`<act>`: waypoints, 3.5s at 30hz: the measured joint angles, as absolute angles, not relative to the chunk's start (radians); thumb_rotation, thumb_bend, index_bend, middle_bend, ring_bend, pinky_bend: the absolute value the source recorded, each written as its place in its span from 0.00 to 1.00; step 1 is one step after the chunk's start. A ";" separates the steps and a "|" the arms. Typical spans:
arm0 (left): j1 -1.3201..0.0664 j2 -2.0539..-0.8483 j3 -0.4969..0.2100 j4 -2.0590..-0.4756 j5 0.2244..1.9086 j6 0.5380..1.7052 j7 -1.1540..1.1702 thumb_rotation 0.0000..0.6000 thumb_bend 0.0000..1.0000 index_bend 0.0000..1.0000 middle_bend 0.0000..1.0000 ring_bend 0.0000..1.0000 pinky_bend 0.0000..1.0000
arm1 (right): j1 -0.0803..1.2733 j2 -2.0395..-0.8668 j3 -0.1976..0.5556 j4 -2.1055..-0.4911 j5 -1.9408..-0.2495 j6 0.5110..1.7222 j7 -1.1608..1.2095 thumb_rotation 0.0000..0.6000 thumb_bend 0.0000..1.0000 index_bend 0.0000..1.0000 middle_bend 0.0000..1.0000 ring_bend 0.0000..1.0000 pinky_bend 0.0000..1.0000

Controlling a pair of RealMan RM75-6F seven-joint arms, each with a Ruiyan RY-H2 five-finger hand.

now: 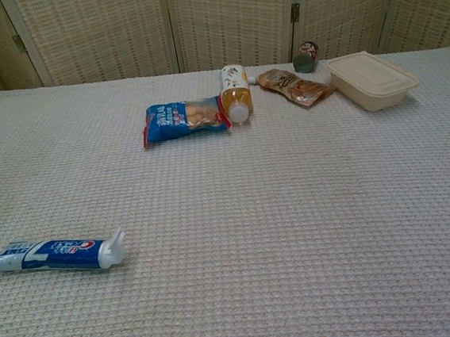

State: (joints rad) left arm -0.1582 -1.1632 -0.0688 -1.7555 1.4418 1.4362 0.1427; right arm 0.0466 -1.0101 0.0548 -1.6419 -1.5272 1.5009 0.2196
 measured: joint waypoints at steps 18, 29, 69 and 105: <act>-0.194 -1.186 -0.060 -1.733 1.502 1.404 0.128 1.00 0.39 0.23 0.31 0.22 0.02 | 0.031 -1.016 0.070 -1.637 -1.522 1.542 0.219 1.00 0.04 0.00 0.00 0.00 0.00; -0.298 -1.233 -0.033 -1.676 1.586 1.265 0.109 1.00 0.33 0.23 0.31 0.22 0.02 | 0.030 -1.016 0.071 -1.631 -1.526 1.546 0.231 1.00 0.04 0.00 0.00 0.00 0.00; -0.408 -1.454 0.003 -1.455 1.439 1.064 0.293 1.00 0.39 0.39 0.38 0.34 0.11 | 0.042 -1.028 0.071 -1.604 -1.521 1.519 0.258 1.00 0.04 0.00 0.00 0.00 0.00; -0.491 -1.470 -0.006 -1.289 1.647 1.209 -0.220 1.00 0.79 0.70 0.75 0.68 0.65 | 0.126 -0.948 0.057 -1.712 -1.609 1.415 0.241 1.00 0.04 0.06 0.02 0.03 0.00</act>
State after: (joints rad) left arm -0.4911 -1.4697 -0.0058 -1.2893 1.6470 1.2087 -0.2198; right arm 0.1263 -0.9484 0.0572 -1.7119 -1.6087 1.4150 0.2414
